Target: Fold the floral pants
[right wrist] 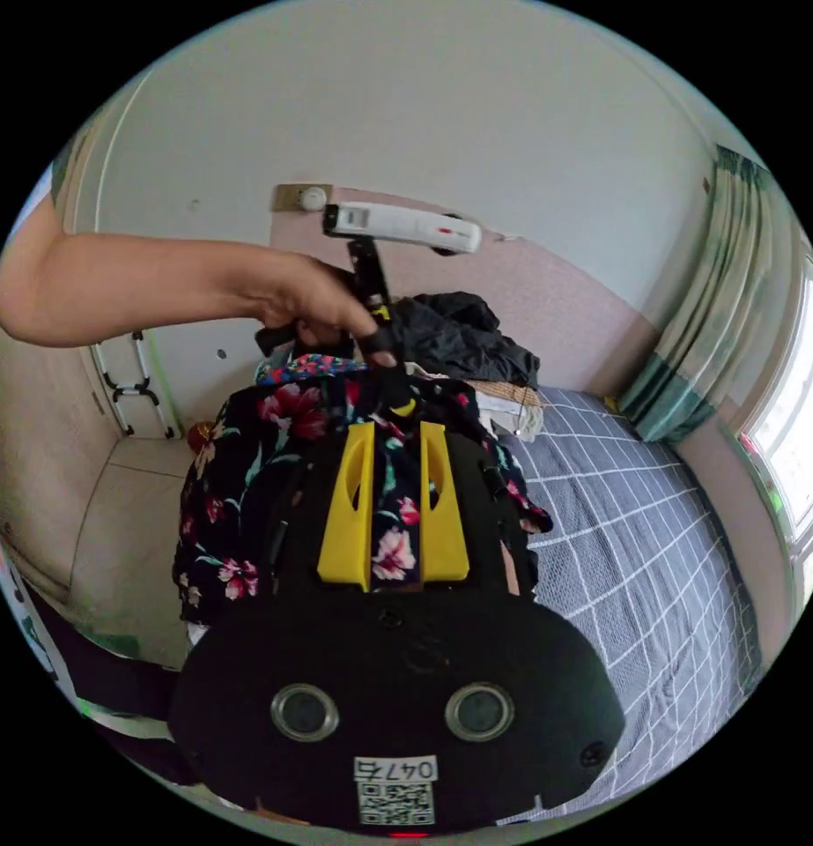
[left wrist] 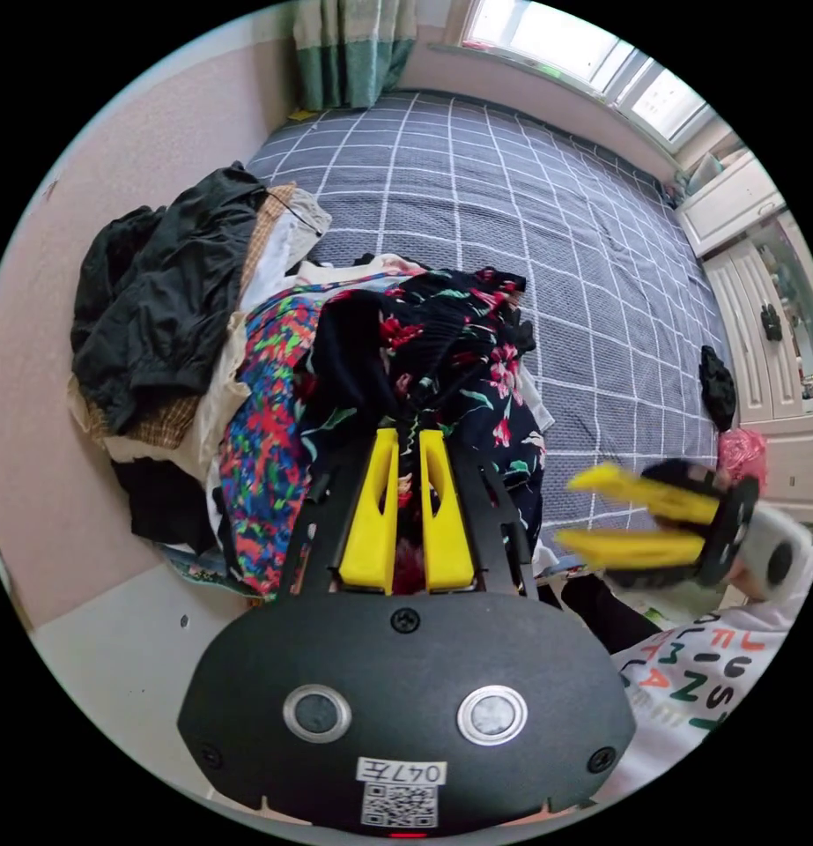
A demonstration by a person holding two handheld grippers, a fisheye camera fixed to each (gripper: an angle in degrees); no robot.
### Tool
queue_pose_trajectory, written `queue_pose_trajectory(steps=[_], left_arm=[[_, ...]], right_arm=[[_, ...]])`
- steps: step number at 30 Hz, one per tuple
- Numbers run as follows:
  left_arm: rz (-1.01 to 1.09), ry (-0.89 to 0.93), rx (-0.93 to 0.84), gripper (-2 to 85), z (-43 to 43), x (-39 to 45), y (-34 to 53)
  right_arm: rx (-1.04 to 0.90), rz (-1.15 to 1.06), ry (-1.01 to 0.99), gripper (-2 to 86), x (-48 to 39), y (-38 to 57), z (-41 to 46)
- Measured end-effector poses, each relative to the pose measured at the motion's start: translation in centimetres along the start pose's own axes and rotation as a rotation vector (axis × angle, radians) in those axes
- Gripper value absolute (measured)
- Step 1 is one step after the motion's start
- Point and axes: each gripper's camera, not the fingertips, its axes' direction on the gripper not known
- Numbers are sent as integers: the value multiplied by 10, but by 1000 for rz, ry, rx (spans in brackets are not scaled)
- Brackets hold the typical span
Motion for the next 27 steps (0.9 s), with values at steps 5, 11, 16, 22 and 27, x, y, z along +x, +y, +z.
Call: queue_pose_trajectory(steps=[5,11,16,22,27], left_arm=[[2,24,26,32,-33,-3,26],[14,20,15,32,-47,7,39],[12,50,17,28,-65,20,62],[41,11,7,19,-107,53,94],[49,-49,65,12,-176,103,136]], right_arm=[[-56,3,99,170,67,29,7],[-168,-134,-18,139,62,45,40],[-270,-182,-57,95,58,47,71],[-275,-135,-88,11,70,42,50],[-195,-67,-112,3,88,29,-45]])
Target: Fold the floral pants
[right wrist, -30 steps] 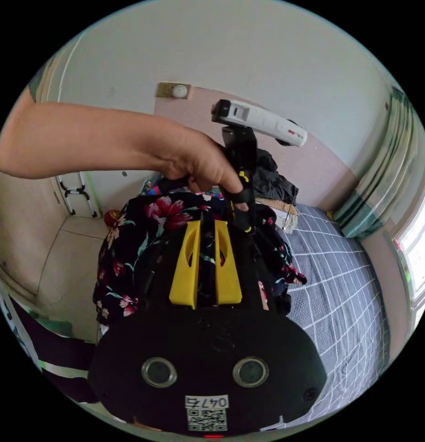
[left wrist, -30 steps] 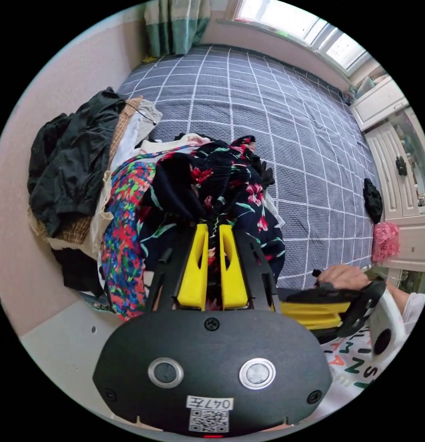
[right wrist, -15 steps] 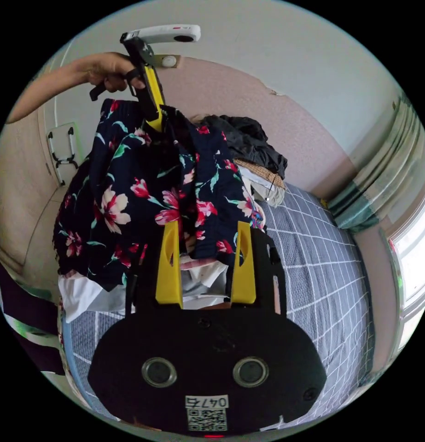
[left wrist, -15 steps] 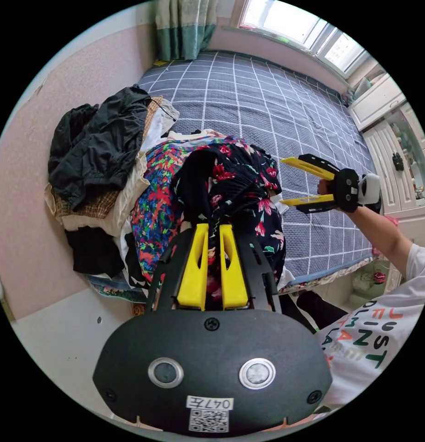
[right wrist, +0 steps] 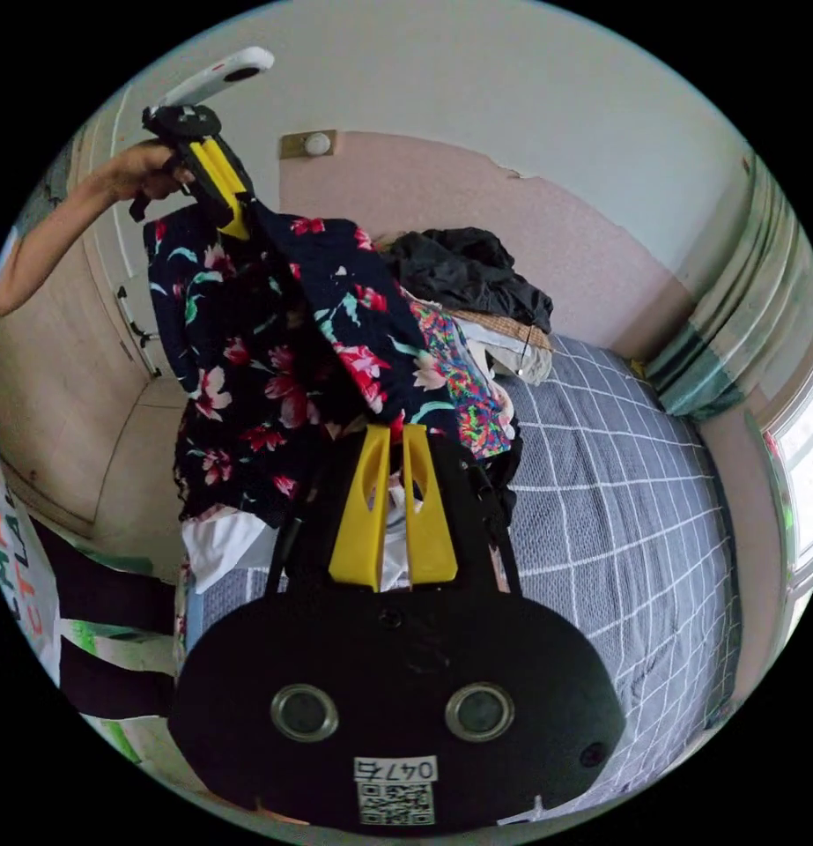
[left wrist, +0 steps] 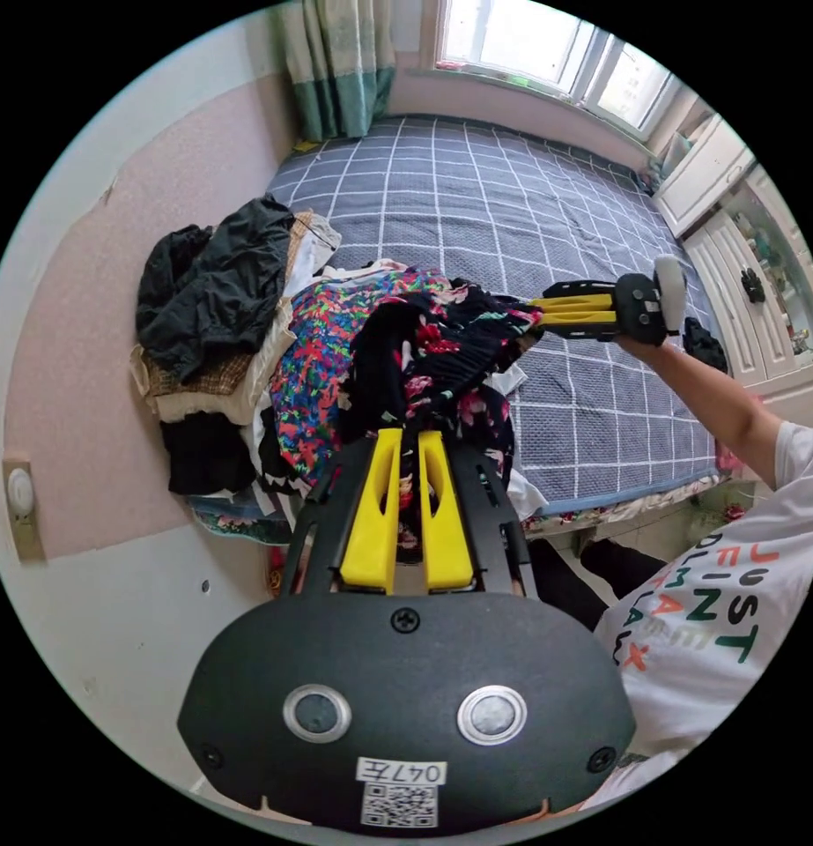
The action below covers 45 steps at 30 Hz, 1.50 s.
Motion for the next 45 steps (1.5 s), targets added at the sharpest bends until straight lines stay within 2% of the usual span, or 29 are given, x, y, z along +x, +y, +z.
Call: queue_pose_trajectory(steps=[6,11,14,17,23,29,34,38,42,45], left_arm=[[101,-68,62,9,-111,107,33],[195,-151,65,8,-202,211,57],[240,-137,77,9,-244,273,77],[247,-109,99,9,-276,322,98],[244,-16,106,7,-296,370,115],[217,13,157,6,-305,360,129],[88,11,214,5,-311,317,173],[-34,-40,232,3,-331,275,214],[-56,71,189,2,-264,261,200],[-28,120,159,2,-231,264,178]], right_arm=[[51,73,-23,3,-4,25,-172],[46,-2,39,2,-35,56,-332],[31,-78,118,2,-61,77,-411],[21,-119,197,3,-75,98,-473],[-27,-110,194,2,-72,116,-553],[-70,-120,119,2,-91,100,-597],[-104,-231,59,2,-132,63,-588],[-50,-317,-12,2,-154,20,-567],[-35,-210,90,1,-124,14,-532],[-52,-67,40,1,-81,36,-514]])
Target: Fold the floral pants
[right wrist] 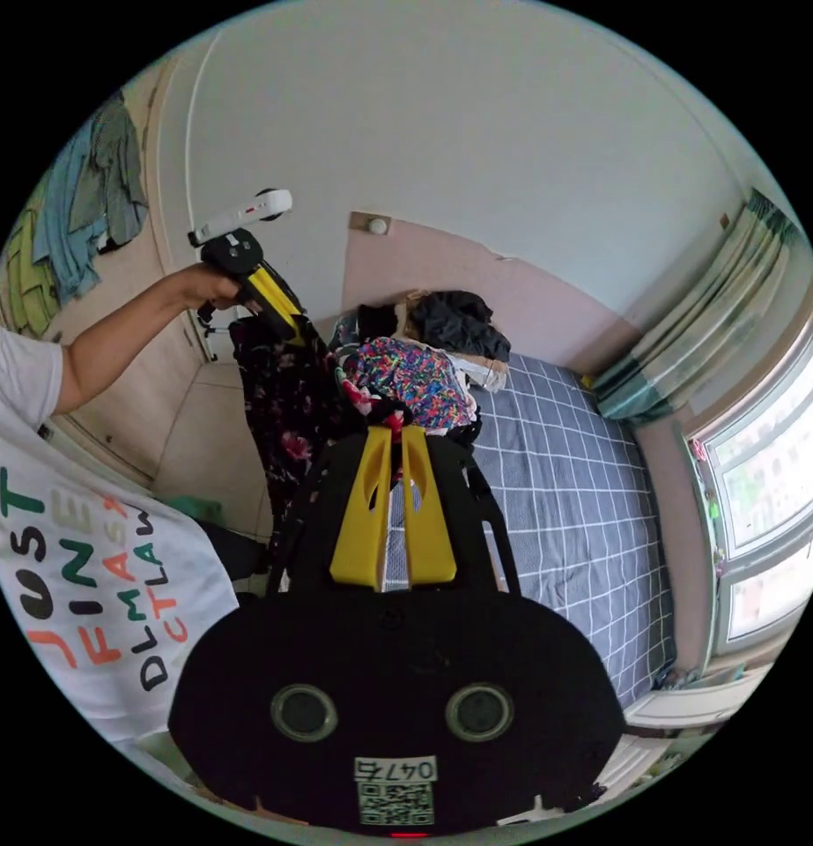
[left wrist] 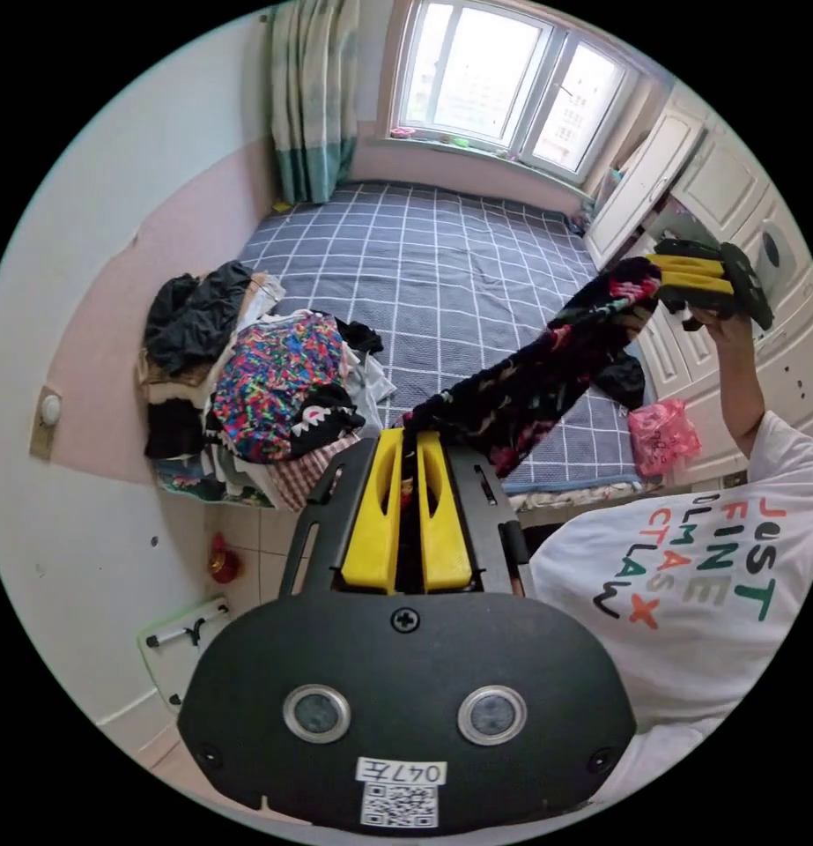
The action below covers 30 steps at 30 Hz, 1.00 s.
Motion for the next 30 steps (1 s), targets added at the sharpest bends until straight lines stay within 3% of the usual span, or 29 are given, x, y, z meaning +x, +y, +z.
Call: queue_pose_trajectory(steps=[6,10,15,21,25,30], left_arm=[[70,-88,-63,2,19,-5,-49],[78,-156,-45,2,-23,-26,-73],[202,-289,54,2,-162,13,-101],[390,-342,105,1,-246,132,-113],[483,-220,43,2,-215,208,-120],[581,-40,-119,2,-58,323,-139]], right_arm=[[-89,-9,65,1,33,-4,22],[-84,-77,175,1,50,-51,24],[66,-80,279,0,90,-116,-34],[319,-110,354,0,108,-112,-149],[354,-203,359,1,105,-60,-198],[238,-251,332,0,106,54,-189]])
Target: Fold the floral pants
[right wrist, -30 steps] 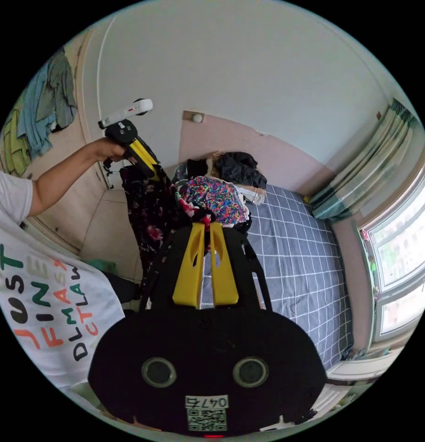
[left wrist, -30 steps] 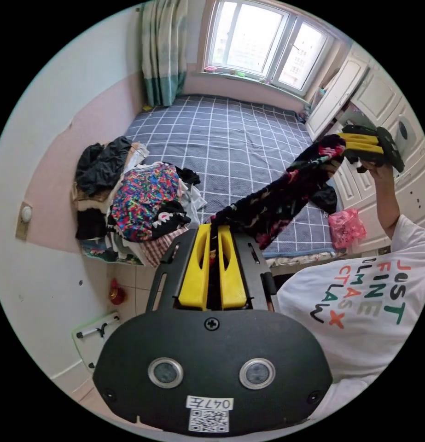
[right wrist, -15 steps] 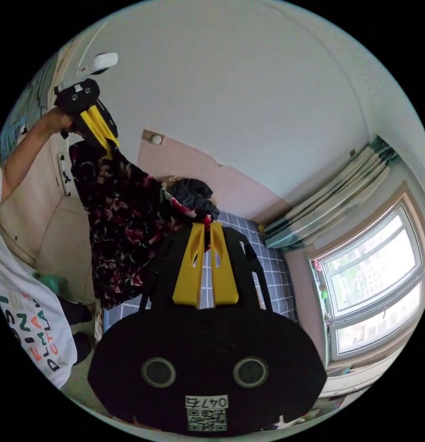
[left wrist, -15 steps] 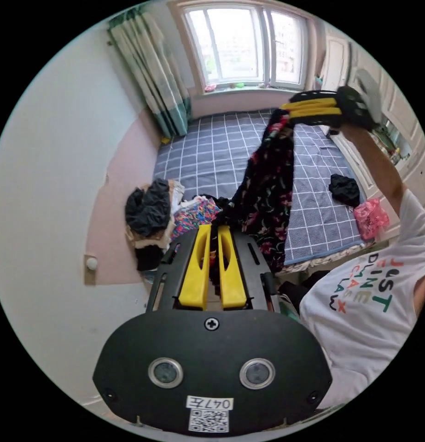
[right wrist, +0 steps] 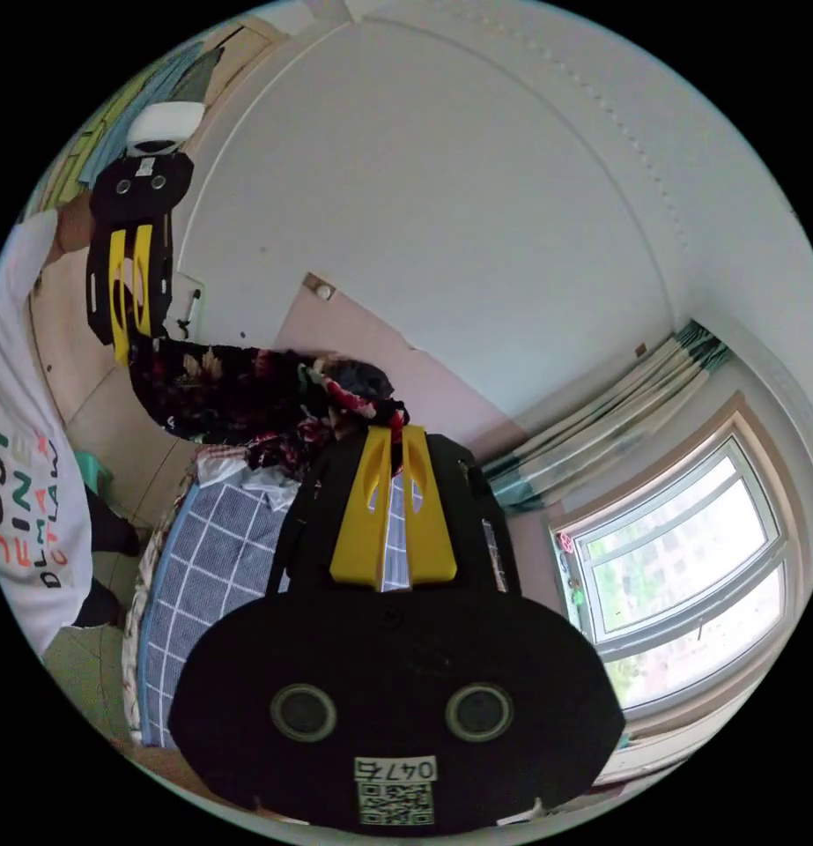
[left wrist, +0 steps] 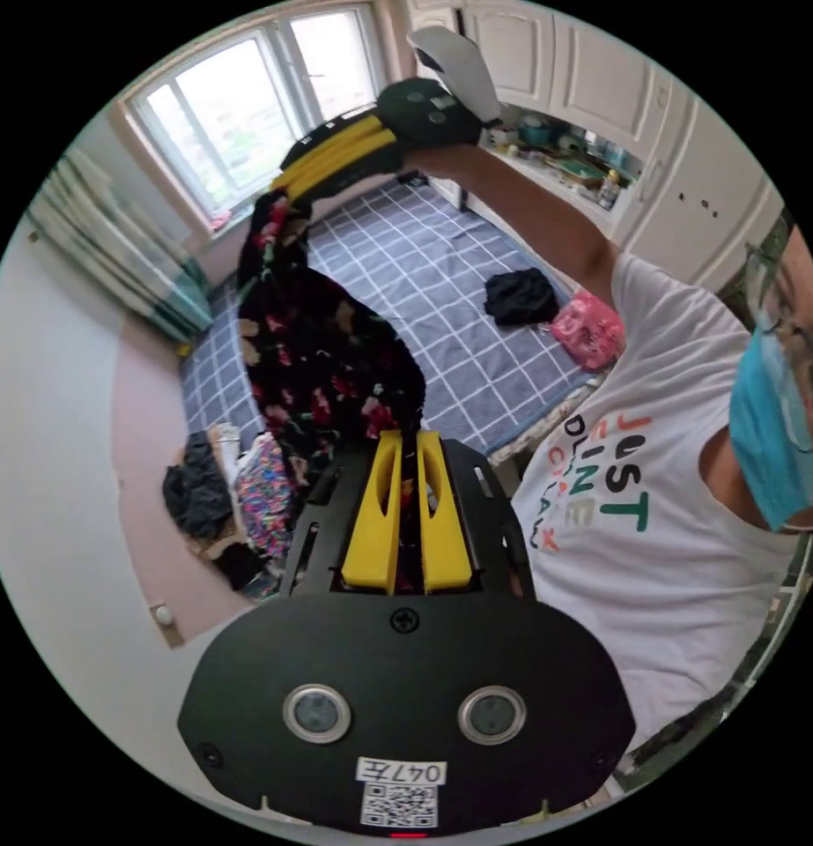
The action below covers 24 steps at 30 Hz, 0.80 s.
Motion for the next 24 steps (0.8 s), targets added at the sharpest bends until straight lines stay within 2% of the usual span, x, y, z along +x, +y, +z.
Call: queue_pose_trajectory(steps=[4,6,15,17,22,24], left_arm=[[18,159,-2,3,136,57,-69],[7,214,24,3,230,101,-114],[6,274,-29,8,587,300,-249],[11,272,-56,12,646,329,-266],[-40,242,-75,46,757,373,-289],[-52,243,-106,113,787,387,-293]], right_arm=[[-92,27,-96,0,-34,138,0],[-151,41,-122,0,-53,204,3],[-529,224,-203,1,-196,546,62],[-643,254,-222,1,-242,626,85],[-733,403,-205,3,-298,741,109],[-764,455,-186,5,-311,771,116]])
